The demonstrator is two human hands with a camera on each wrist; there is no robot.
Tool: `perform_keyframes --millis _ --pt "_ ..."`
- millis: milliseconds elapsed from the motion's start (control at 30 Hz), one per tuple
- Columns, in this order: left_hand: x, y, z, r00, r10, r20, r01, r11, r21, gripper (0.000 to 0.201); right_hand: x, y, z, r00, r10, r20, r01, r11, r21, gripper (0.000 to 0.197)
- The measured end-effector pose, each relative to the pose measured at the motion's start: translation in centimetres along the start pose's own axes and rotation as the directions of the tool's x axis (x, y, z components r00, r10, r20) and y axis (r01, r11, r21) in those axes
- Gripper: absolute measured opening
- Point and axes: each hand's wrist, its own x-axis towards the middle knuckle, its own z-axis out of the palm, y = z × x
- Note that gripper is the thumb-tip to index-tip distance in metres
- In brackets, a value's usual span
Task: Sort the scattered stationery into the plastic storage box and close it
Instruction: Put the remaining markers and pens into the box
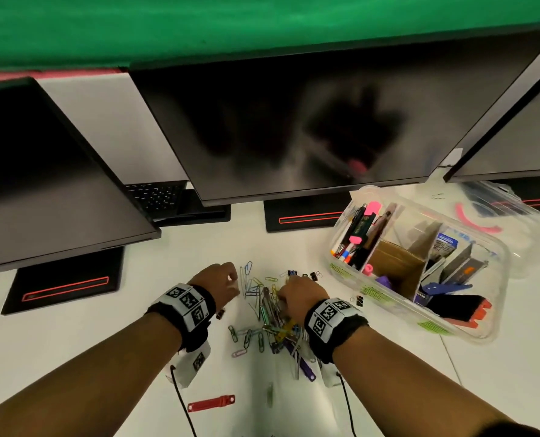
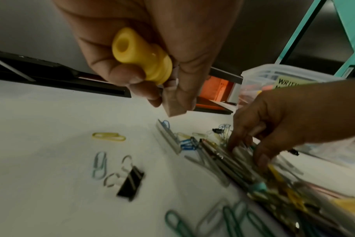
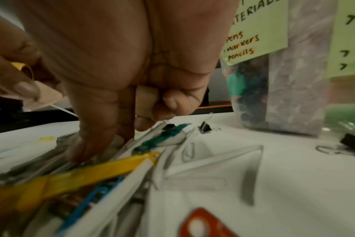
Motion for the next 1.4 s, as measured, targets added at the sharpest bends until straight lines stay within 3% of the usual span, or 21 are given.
perform_keyframes --millis 167,267,467,667,767,933,1033,1100,1167,1267,1400 --pt "0.1 1.4 -0.8 0.998 0.060 -0.025 -0.061 0.997 -0.044 0.017 -1.5 1.0 -0.2 1.000 0.004 -0.027 -0.001 0.994 0.109 0.024" --pt "0.1 3.0 -1.1 0.995 0.098 -0.034 -0.100 0.992 -0.080 0.016 -3.4 1.5 -0.7 0.975 0.065 -0.212 0.006 0.948 0.318 0.007" --pt "-0.4 9.2 -2.3 0.964 0.258 -0.064 -0.265 0.950 -0.168 0.025 -9.8 2.9 -4.0 0.910 0.216 -0.353 0.008 0.844 0.537 0.012" --pt "-0.7 17.2 -3.5 0.900 0.423 -0.108 -0.435 0.855 -0.280 0.022 -13.8 8.9 -7.2 0.765 0.484 -0.426 -0.184 0.798 0.574 0.008" --pt "-0.5 20.9 -2.9 0.858 0.507 -0.081 -0.510 0.825 -0.242 0.024 -13.7 11.3 -7.6 0.742 0.563 -0.364 -0.304 0.767 0.566 0.013" --pt "0.9 25.0 -0.8 0.865 0.500 -0.034 -0.501 0.859 -0.103 0.025 -12.3 12.6 -7.7 0.757 0.571 -0.317 -0.342 0.760 0.553 0.023" --pt "1.8 25.8 0.0 0.878 0.472 0.079 -0.467 0.882 -0.070 0.046 -12.2 12.7 -7.9 0.770 0.572 -0.283 -0.330 0.736 0.592 0.030" --pt "2.1 25.5 0.0 0.876 0.466 0.122 -0.449 0.882 -0.145 0.053 -12.4 12.6 -8.0 0.782 0.560 -0.273 -0.330 0.744 0.582 0.036" --pt "1.8 24.6 -0.8 0.869 0.491 0.064 -0.463 0.852 -0.244 0.046 -12.7 12.3 -8.2 0.785 0.548 -0.287 -0.328 0.763 0.557 0.033" --pt "1.5 21.6 -2.6 0.873 0.479 -0.086 -0.476 0.805 -0.354 0.032 -12.6 10.5 -8.5 0.771 0.499 -0.396 -0.244 0.805 0.540 0.012" --pt "1.6 15.9 -3.8 0.908 0.347 -0.233 -0.407 0.864 -0.298 0.020 -11.0 6.2 -7.7 0.809 0.303 -0.504 -0.036 0.881 0.472 0.013"
